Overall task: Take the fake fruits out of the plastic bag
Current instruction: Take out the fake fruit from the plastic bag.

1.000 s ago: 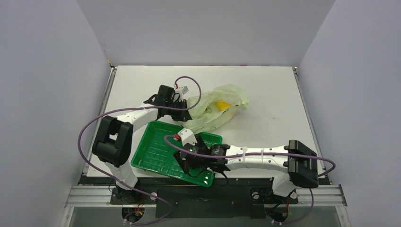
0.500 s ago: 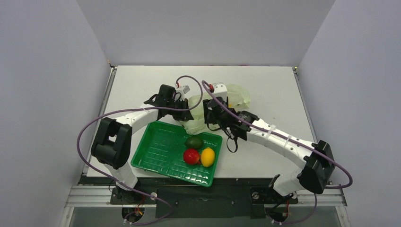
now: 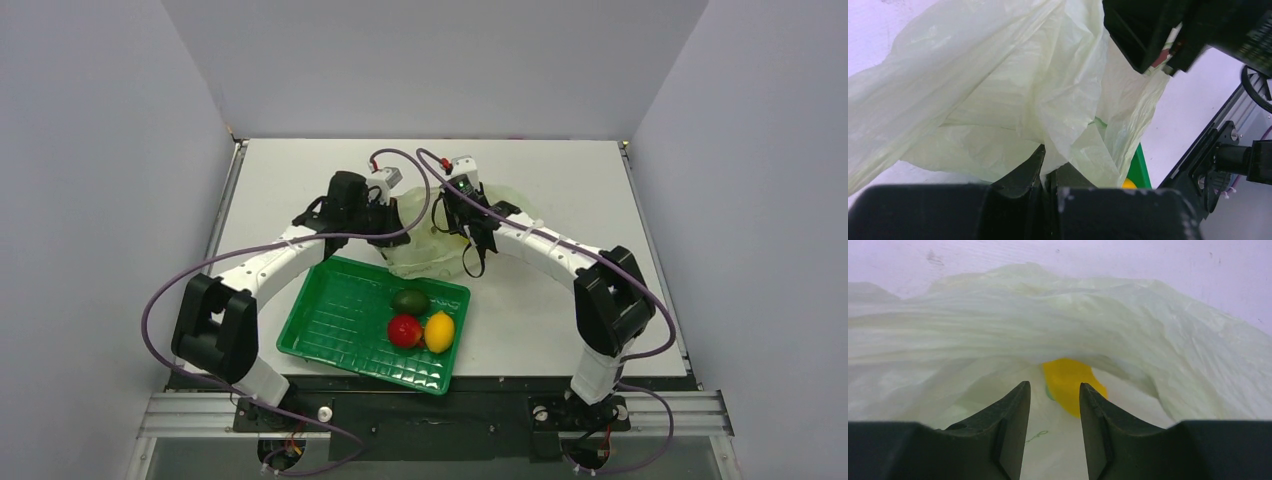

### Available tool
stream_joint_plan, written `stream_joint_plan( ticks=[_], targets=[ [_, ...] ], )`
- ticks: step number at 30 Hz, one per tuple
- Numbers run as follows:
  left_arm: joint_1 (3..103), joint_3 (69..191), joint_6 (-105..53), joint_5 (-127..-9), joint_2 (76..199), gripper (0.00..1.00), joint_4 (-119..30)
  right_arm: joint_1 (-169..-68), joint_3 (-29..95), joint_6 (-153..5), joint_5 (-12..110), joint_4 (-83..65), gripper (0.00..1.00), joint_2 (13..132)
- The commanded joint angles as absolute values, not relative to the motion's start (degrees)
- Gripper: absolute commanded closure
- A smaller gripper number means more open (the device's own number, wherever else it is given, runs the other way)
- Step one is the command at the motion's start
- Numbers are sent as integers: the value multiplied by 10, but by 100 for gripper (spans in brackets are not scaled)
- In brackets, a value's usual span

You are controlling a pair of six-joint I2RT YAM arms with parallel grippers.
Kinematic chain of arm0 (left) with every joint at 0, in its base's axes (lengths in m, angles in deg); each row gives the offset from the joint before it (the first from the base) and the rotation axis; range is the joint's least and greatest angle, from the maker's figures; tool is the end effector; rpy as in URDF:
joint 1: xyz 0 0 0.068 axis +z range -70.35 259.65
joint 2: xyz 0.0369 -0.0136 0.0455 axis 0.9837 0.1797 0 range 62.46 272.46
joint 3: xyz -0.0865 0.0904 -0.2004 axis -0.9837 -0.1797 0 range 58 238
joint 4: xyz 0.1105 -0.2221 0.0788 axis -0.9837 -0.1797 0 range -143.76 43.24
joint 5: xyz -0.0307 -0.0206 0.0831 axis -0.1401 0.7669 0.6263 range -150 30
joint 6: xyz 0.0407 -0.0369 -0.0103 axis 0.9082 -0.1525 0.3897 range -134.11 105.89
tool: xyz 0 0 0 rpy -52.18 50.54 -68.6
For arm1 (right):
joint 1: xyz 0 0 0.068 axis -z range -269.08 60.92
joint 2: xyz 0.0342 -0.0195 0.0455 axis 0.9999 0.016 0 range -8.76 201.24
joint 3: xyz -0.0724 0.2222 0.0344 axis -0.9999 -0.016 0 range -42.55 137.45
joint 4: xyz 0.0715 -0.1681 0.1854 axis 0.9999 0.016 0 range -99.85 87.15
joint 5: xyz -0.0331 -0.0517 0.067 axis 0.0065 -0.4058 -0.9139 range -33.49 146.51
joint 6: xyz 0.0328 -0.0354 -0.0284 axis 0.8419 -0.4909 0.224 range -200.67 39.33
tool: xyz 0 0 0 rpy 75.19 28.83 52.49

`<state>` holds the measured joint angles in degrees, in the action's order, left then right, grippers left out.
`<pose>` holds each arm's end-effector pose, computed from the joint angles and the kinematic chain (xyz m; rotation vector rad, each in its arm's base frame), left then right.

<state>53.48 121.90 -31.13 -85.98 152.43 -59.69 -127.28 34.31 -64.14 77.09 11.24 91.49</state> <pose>0.3064 -0.1695 0.2180 0.4390 2.2892 -0.9036 0.3120 0.2282 0.2169 -0.2580 2.2726 0.0720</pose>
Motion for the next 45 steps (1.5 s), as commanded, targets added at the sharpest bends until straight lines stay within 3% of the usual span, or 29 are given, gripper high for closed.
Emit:
stream_joint_plan(
  ticks=[1, 8, 11, 12, 16, 22, 34, 45],
  targets=[
    [536, 1215, -284, -825, 1483, 100, -574, -1255, 372, -683, 796, 85, 63, 936],
    [540, 1212, -276, -822, 1463, 100, -568, -1252, 384, -706, 773, 59, 58, 991],
    [542, 1214, -276, -829, 1468, 100, -572, -1251, 395, -712, 782, 59, 47, 1019],
    [543, 1215, -276, -830, 1469, 100, -573, -1250, 401, -714, 788, 61, 39, 1030],
    [544, 1218, -276, -838, 1475, 100, -576, -1245, 418, -716, 822, 85, 29, 1056],
    [547, 1221, -279, -843, 1482, 100, -578, -1240, 442, -691, 852, 142, 26, 1085],
    [549, 1223, -281, -849, 1497, 100, -584, -1192, 418, -626, 713, 163, 45, 1109],
    [549, 1227, -292, -869, 1526, 100, -584, -1204, 422, -626, 677, 152, 75, 1013]
  ],
)
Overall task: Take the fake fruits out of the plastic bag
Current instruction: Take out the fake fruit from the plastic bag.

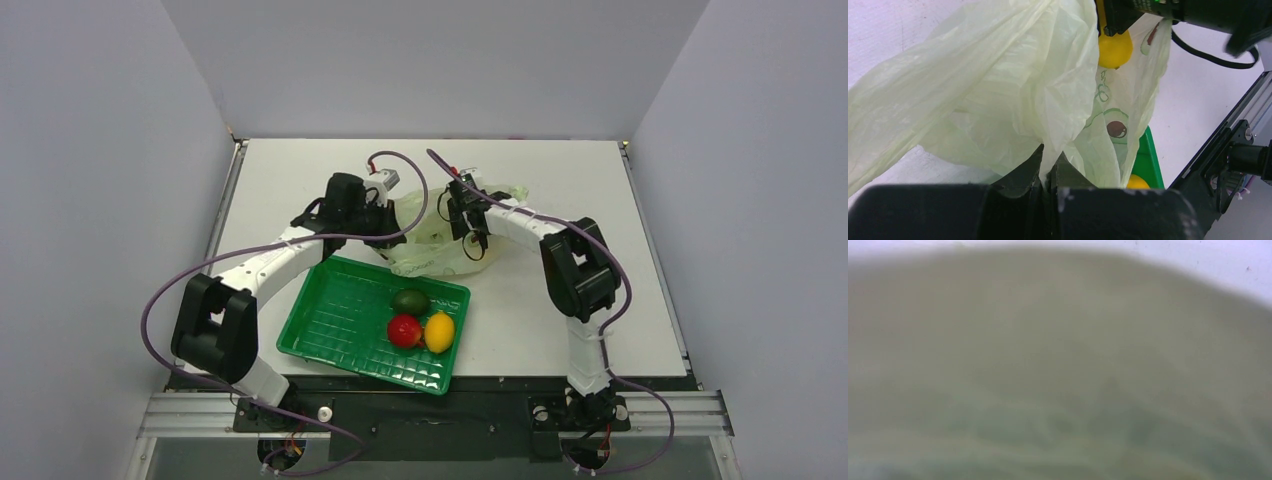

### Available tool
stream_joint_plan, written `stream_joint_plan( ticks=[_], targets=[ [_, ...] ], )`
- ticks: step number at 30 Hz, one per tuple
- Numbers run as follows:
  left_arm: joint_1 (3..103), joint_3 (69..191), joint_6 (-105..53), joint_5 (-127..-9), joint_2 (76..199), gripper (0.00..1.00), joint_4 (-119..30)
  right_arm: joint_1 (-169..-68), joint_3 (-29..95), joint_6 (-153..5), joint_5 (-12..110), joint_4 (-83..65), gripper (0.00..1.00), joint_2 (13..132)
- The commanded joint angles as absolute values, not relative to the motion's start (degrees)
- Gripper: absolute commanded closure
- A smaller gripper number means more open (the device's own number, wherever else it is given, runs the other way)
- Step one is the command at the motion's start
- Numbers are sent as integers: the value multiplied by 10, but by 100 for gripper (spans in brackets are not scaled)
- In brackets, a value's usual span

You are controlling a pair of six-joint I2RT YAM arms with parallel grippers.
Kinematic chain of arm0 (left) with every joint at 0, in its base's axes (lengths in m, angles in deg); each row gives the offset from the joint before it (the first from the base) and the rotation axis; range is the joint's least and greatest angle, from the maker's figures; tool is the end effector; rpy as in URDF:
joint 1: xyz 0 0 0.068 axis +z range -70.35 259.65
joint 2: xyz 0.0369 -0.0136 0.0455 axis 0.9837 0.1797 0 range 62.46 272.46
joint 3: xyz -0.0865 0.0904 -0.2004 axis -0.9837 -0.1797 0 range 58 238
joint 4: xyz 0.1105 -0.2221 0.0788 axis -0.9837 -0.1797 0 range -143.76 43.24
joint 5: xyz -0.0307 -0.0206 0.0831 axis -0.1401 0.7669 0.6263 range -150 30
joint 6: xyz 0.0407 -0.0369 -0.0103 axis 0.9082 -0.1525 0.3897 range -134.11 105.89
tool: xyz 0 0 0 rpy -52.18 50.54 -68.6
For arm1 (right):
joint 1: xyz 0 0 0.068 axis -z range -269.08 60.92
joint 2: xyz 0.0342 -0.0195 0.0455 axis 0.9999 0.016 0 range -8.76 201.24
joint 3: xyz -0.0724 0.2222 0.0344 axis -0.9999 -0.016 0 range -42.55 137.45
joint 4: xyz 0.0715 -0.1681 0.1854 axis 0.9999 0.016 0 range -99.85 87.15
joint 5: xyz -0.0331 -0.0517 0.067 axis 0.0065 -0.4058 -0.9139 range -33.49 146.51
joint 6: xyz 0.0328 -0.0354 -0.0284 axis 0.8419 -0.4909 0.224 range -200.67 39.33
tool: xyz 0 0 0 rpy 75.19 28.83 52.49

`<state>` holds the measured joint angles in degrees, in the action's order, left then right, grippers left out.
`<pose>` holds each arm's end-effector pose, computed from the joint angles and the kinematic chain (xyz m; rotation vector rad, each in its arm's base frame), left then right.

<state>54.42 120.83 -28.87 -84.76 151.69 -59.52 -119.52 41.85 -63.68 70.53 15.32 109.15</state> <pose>0.3066 -0.1624 0.2161 0.4508 2.2783 -0.8518 0.3669 0.2047 0.1334 -0.2109 2.5390 0.0003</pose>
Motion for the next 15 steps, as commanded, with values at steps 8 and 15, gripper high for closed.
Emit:
stream_joint_plan(
  ticks=[8, 15],
  targets=[
    [549, 1229, -294, -875, 1539, 100, -588, -1221, 422, -578, 609, 125, 88, 931],
    [547, 1233, -299, -886, 1553, 100, -591, -1210, 379, -533, 533, 48, 89, 883]
  ],
)
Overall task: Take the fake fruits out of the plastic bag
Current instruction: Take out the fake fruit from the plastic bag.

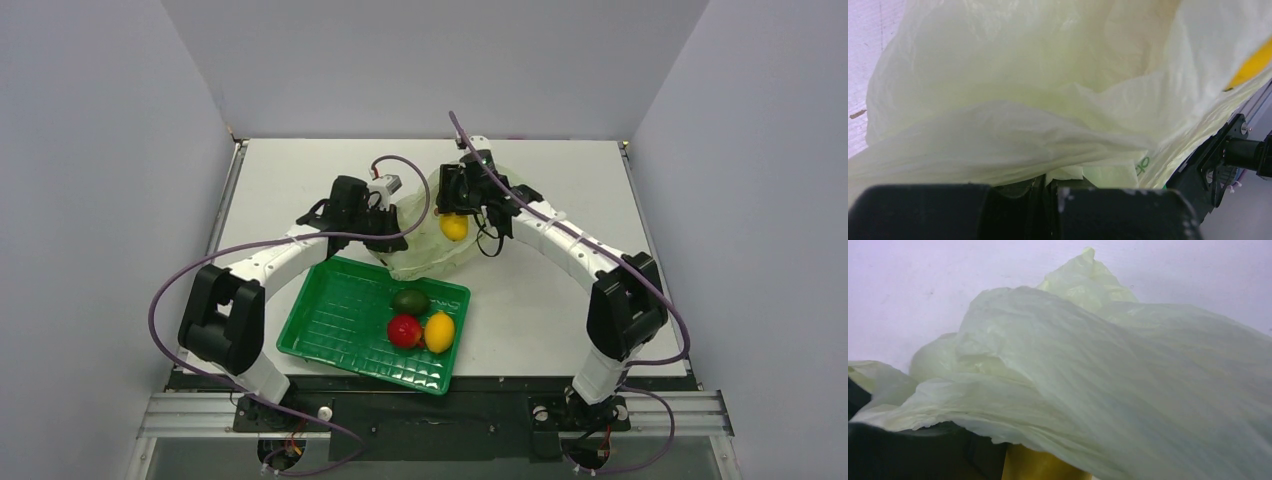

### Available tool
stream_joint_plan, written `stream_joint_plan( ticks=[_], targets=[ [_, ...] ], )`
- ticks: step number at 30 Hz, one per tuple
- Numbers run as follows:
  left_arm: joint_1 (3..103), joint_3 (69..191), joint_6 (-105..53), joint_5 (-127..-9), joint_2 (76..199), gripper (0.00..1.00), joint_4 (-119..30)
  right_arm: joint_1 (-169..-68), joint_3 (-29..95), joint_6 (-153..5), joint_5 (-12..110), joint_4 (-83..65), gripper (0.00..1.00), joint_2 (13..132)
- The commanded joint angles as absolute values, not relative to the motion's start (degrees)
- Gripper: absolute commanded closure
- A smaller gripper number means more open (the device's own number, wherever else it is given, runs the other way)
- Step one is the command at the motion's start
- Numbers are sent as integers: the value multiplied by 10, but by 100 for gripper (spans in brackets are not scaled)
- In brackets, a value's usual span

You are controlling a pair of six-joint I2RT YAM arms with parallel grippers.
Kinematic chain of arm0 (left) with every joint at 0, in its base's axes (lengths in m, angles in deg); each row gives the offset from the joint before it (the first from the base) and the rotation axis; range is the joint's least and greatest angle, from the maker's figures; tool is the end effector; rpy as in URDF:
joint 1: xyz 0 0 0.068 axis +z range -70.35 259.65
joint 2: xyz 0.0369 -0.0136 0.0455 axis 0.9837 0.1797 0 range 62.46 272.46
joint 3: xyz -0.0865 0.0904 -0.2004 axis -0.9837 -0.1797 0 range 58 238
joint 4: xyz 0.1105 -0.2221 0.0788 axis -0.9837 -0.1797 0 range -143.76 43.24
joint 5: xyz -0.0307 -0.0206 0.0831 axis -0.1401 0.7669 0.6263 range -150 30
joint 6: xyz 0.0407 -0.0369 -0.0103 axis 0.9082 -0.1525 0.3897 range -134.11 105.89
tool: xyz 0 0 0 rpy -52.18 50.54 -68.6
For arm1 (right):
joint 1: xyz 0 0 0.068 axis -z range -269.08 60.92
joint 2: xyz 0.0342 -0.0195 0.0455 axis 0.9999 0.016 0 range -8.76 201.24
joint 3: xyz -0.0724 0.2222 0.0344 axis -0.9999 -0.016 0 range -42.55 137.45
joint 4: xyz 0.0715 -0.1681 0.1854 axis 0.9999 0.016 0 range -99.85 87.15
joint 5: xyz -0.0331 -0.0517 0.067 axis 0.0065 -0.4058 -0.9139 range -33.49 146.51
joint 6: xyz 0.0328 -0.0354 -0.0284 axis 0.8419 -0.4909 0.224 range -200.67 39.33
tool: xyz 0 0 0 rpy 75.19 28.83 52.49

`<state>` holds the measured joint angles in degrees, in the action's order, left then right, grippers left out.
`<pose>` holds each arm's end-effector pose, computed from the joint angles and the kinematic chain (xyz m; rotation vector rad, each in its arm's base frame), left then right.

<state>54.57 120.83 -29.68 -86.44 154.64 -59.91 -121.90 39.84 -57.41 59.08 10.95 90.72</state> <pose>0.3102 -0.1642 0.1989 0.4409 2.3428 -0.8847 0.3343 0.2135 0.2529 -0.1647 2.2693 0.4778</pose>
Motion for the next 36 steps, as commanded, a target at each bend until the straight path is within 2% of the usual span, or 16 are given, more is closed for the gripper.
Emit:
stream_joint_plan(
  ticks=[1, 6, 14, 17, 23, 27, 31, 36],
  targets=[
    [547, 1234, -299, -886, 1553, 100, -592, -1209, 376, -525, 517, 43, 89, 882],
    [547, 1234, -298, -884, 1548, 100, -593, -1205, 361, -498, 464, 28, 82, 896],
    [547, 1234, -298, -885, 1545, 100, -593, -1205, 290, -437, 402, -51, 61, 931],
    [547, 1234, -298, -887, 1547, 100, -593, -1206, 280, -420, 387, -83, 58, 946],
    [542, 1232, -297, -886, 1551, 100, -593, -1207, 325, -478, 444, -24, 55, 1003],
    [530, 1233, -295, -880, 1558, 100, -597, -1207, 329, -497, 467, -6, 43, 1016],
    [521, 1234, -296, -871, 1564, 100, -600, -1214, 336, -533, 534, 34, 27, 1005],
    [520, 1238, -298, -878, 1573, 100, -600, -1234, 373, -570, 603, 118, 19, 982]
  ],
)
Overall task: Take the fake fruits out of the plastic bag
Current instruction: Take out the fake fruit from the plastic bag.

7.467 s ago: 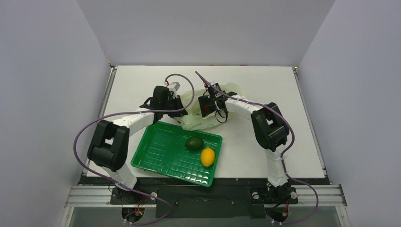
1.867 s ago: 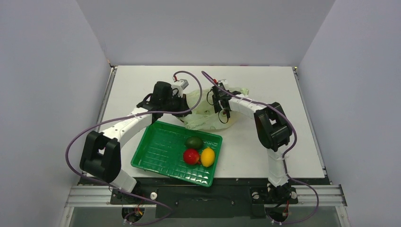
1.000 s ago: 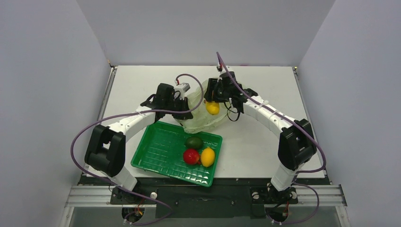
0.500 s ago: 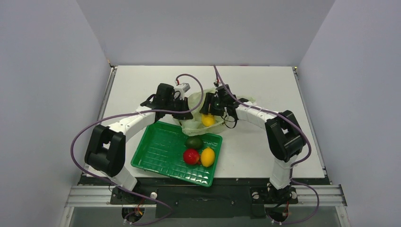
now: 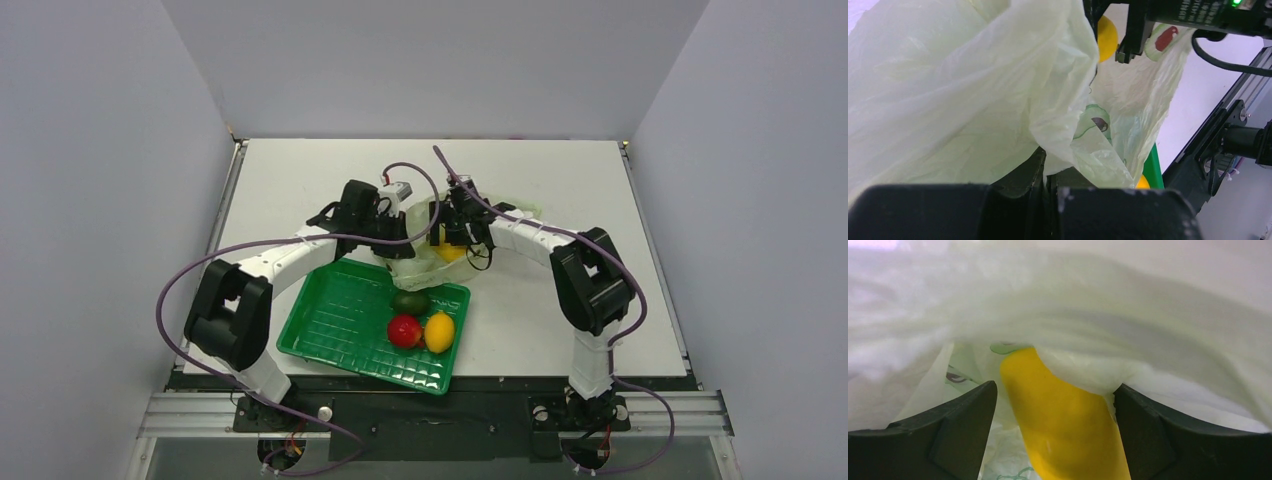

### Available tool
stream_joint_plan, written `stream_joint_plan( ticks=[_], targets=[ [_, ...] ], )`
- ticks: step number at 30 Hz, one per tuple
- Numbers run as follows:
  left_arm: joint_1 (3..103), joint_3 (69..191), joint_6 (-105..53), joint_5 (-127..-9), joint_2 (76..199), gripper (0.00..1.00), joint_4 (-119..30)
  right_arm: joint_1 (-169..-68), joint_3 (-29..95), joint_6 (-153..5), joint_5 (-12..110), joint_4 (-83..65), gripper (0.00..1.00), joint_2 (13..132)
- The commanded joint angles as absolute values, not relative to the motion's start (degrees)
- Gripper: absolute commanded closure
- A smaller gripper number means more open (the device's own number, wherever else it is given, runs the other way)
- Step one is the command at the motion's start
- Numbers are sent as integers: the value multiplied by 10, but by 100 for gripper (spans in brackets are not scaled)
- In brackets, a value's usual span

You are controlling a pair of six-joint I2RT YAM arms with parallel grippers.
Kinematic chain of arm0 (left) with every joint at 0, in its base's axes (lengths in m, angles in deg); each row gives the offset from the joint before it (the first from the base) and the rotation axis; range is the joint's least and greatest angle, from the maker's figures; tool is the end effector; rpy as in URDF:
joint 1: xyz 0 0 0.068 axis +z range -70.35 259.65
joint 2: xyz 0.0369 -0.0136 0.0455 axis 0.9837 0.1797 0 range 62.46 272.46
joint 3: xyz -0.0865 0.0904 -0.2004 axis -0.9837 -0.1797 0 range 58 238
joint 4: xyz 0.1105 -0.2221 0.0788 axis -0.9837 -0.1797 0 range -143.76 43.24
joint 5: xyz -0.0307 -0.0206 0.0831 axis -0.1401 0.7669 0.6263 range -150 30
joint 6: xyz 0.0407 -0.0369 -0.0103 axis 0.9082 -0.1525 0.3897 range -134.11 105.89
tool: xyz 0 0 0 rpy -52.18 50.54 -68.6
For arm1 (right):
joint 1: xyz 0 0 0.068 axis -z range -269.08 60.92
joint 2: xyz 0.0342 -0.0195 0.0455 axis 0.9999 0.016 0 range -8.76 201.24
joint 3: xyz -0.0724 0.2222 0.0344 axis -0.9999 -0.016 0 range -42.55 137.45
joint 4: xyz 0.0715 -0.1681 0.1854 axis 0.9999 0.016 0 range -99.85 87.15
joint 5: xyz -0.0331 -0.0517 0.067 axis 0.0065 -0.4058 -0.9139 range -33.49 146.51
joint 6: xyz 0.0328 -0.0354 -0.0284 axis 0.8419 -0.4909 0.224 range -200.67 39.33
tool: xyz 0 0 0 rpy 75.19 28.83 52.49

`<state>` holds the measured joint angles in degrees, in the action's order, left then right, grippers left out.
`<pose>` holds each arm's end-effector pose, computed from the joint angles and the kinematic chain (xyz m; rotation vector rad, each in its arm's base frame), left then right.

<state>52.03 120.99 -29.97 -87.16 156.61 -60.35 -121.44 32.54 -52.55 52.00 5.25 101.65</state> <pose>0.3046 -0.1793 0.1879 0.4907 2.3839 -0.9171 0.3397 0.2187 0.1466 -0.1293 2.5260 0.5443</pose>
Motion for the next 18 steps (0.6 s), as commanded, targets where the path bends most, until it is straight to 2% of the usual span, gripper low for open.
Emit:
stream_joint_plan(
  ticks=[1, 5, 11, 18],
  targets=[
    [519, 1240, -298, -878, 1574, 100, -601, -1239, 383, -579, 613, 128, 17, 978],
    [520, 1241, -294, -878, 1574, 100, -604, -1264, 395, -591, 677, 172, 14, 961],
    [520, 1241, -292, -876, 1573, 100, -605, -1293, 369, -599, 729, 200, 16, 937],
    [520, 1243, -292, -879, 1577, 100, -606, -1290, 348, -634, 729, 198, 33, 953]
  ],
)
